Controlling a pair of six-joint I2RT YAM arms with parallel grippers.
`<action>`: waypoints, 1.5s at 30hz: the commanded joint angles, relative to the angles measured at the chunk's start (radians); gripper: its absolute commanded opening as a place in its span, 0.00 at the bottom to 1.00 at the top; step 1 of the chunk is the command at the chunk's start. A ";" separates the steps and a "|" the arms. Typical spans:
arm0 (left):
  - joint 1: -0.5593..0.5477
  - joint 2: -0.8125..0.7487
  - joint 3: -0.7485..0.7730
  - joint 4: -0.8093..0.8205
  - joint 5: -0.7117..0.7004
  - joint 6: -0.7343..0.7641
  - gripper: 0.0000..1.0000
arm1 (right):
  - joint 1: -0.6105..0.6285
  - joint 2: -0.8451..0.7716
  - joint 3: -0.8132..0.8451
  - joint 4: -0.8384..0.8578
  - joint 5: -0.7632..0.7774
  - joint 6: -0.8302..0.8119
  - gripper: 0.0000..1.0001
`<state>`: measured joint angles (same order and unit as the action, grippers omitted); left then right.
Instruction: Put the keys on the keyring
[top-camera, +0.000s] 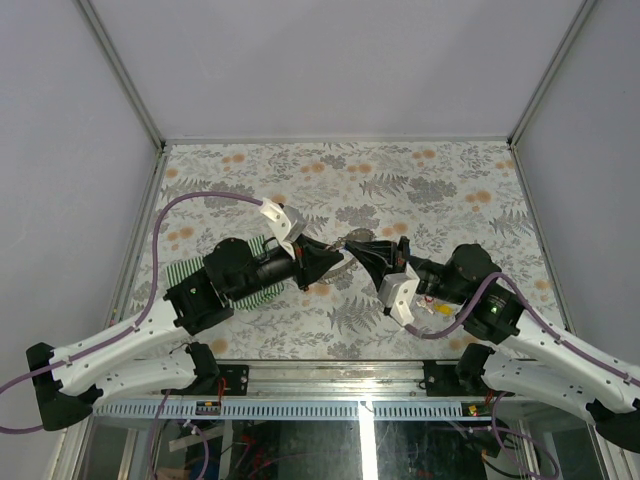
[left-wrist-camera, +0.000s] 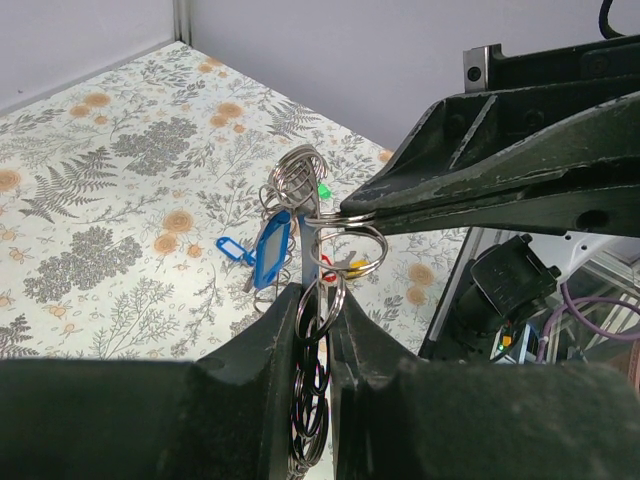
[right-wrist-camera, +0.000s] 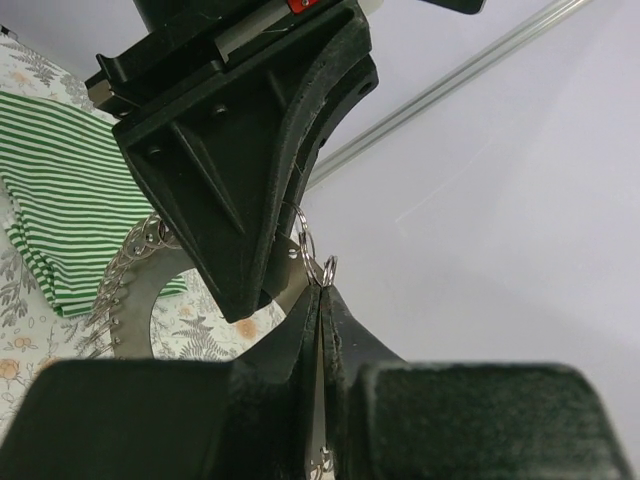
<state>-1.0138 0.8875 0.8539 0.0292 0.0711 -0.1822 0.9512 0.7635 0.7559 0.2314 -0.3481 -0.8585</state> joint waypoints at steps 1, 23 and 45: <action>-0.004 -0.018 0.035 0.084 0.029 0.030 0.00 | 0.009 -0.024 0.021 0.069 0.032 0.060 0.04; -0.004 -0.049 0.018 0.141 0.133 0.066 0.06 | 0.010 -0.031 0.026 0.211 0.040 0.453 0.00; -0.005 -0.094 0.093 0.065 0.274 0.127 0.48 | 0.010 -0.070 -0.021 0.296 0.025 0.530 0.00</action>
<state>-1.0138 0.8307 0.8791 0.0731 0.2817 -0.0929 0.9565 0.7319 0.7082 0.4816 -0.2905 -0.2989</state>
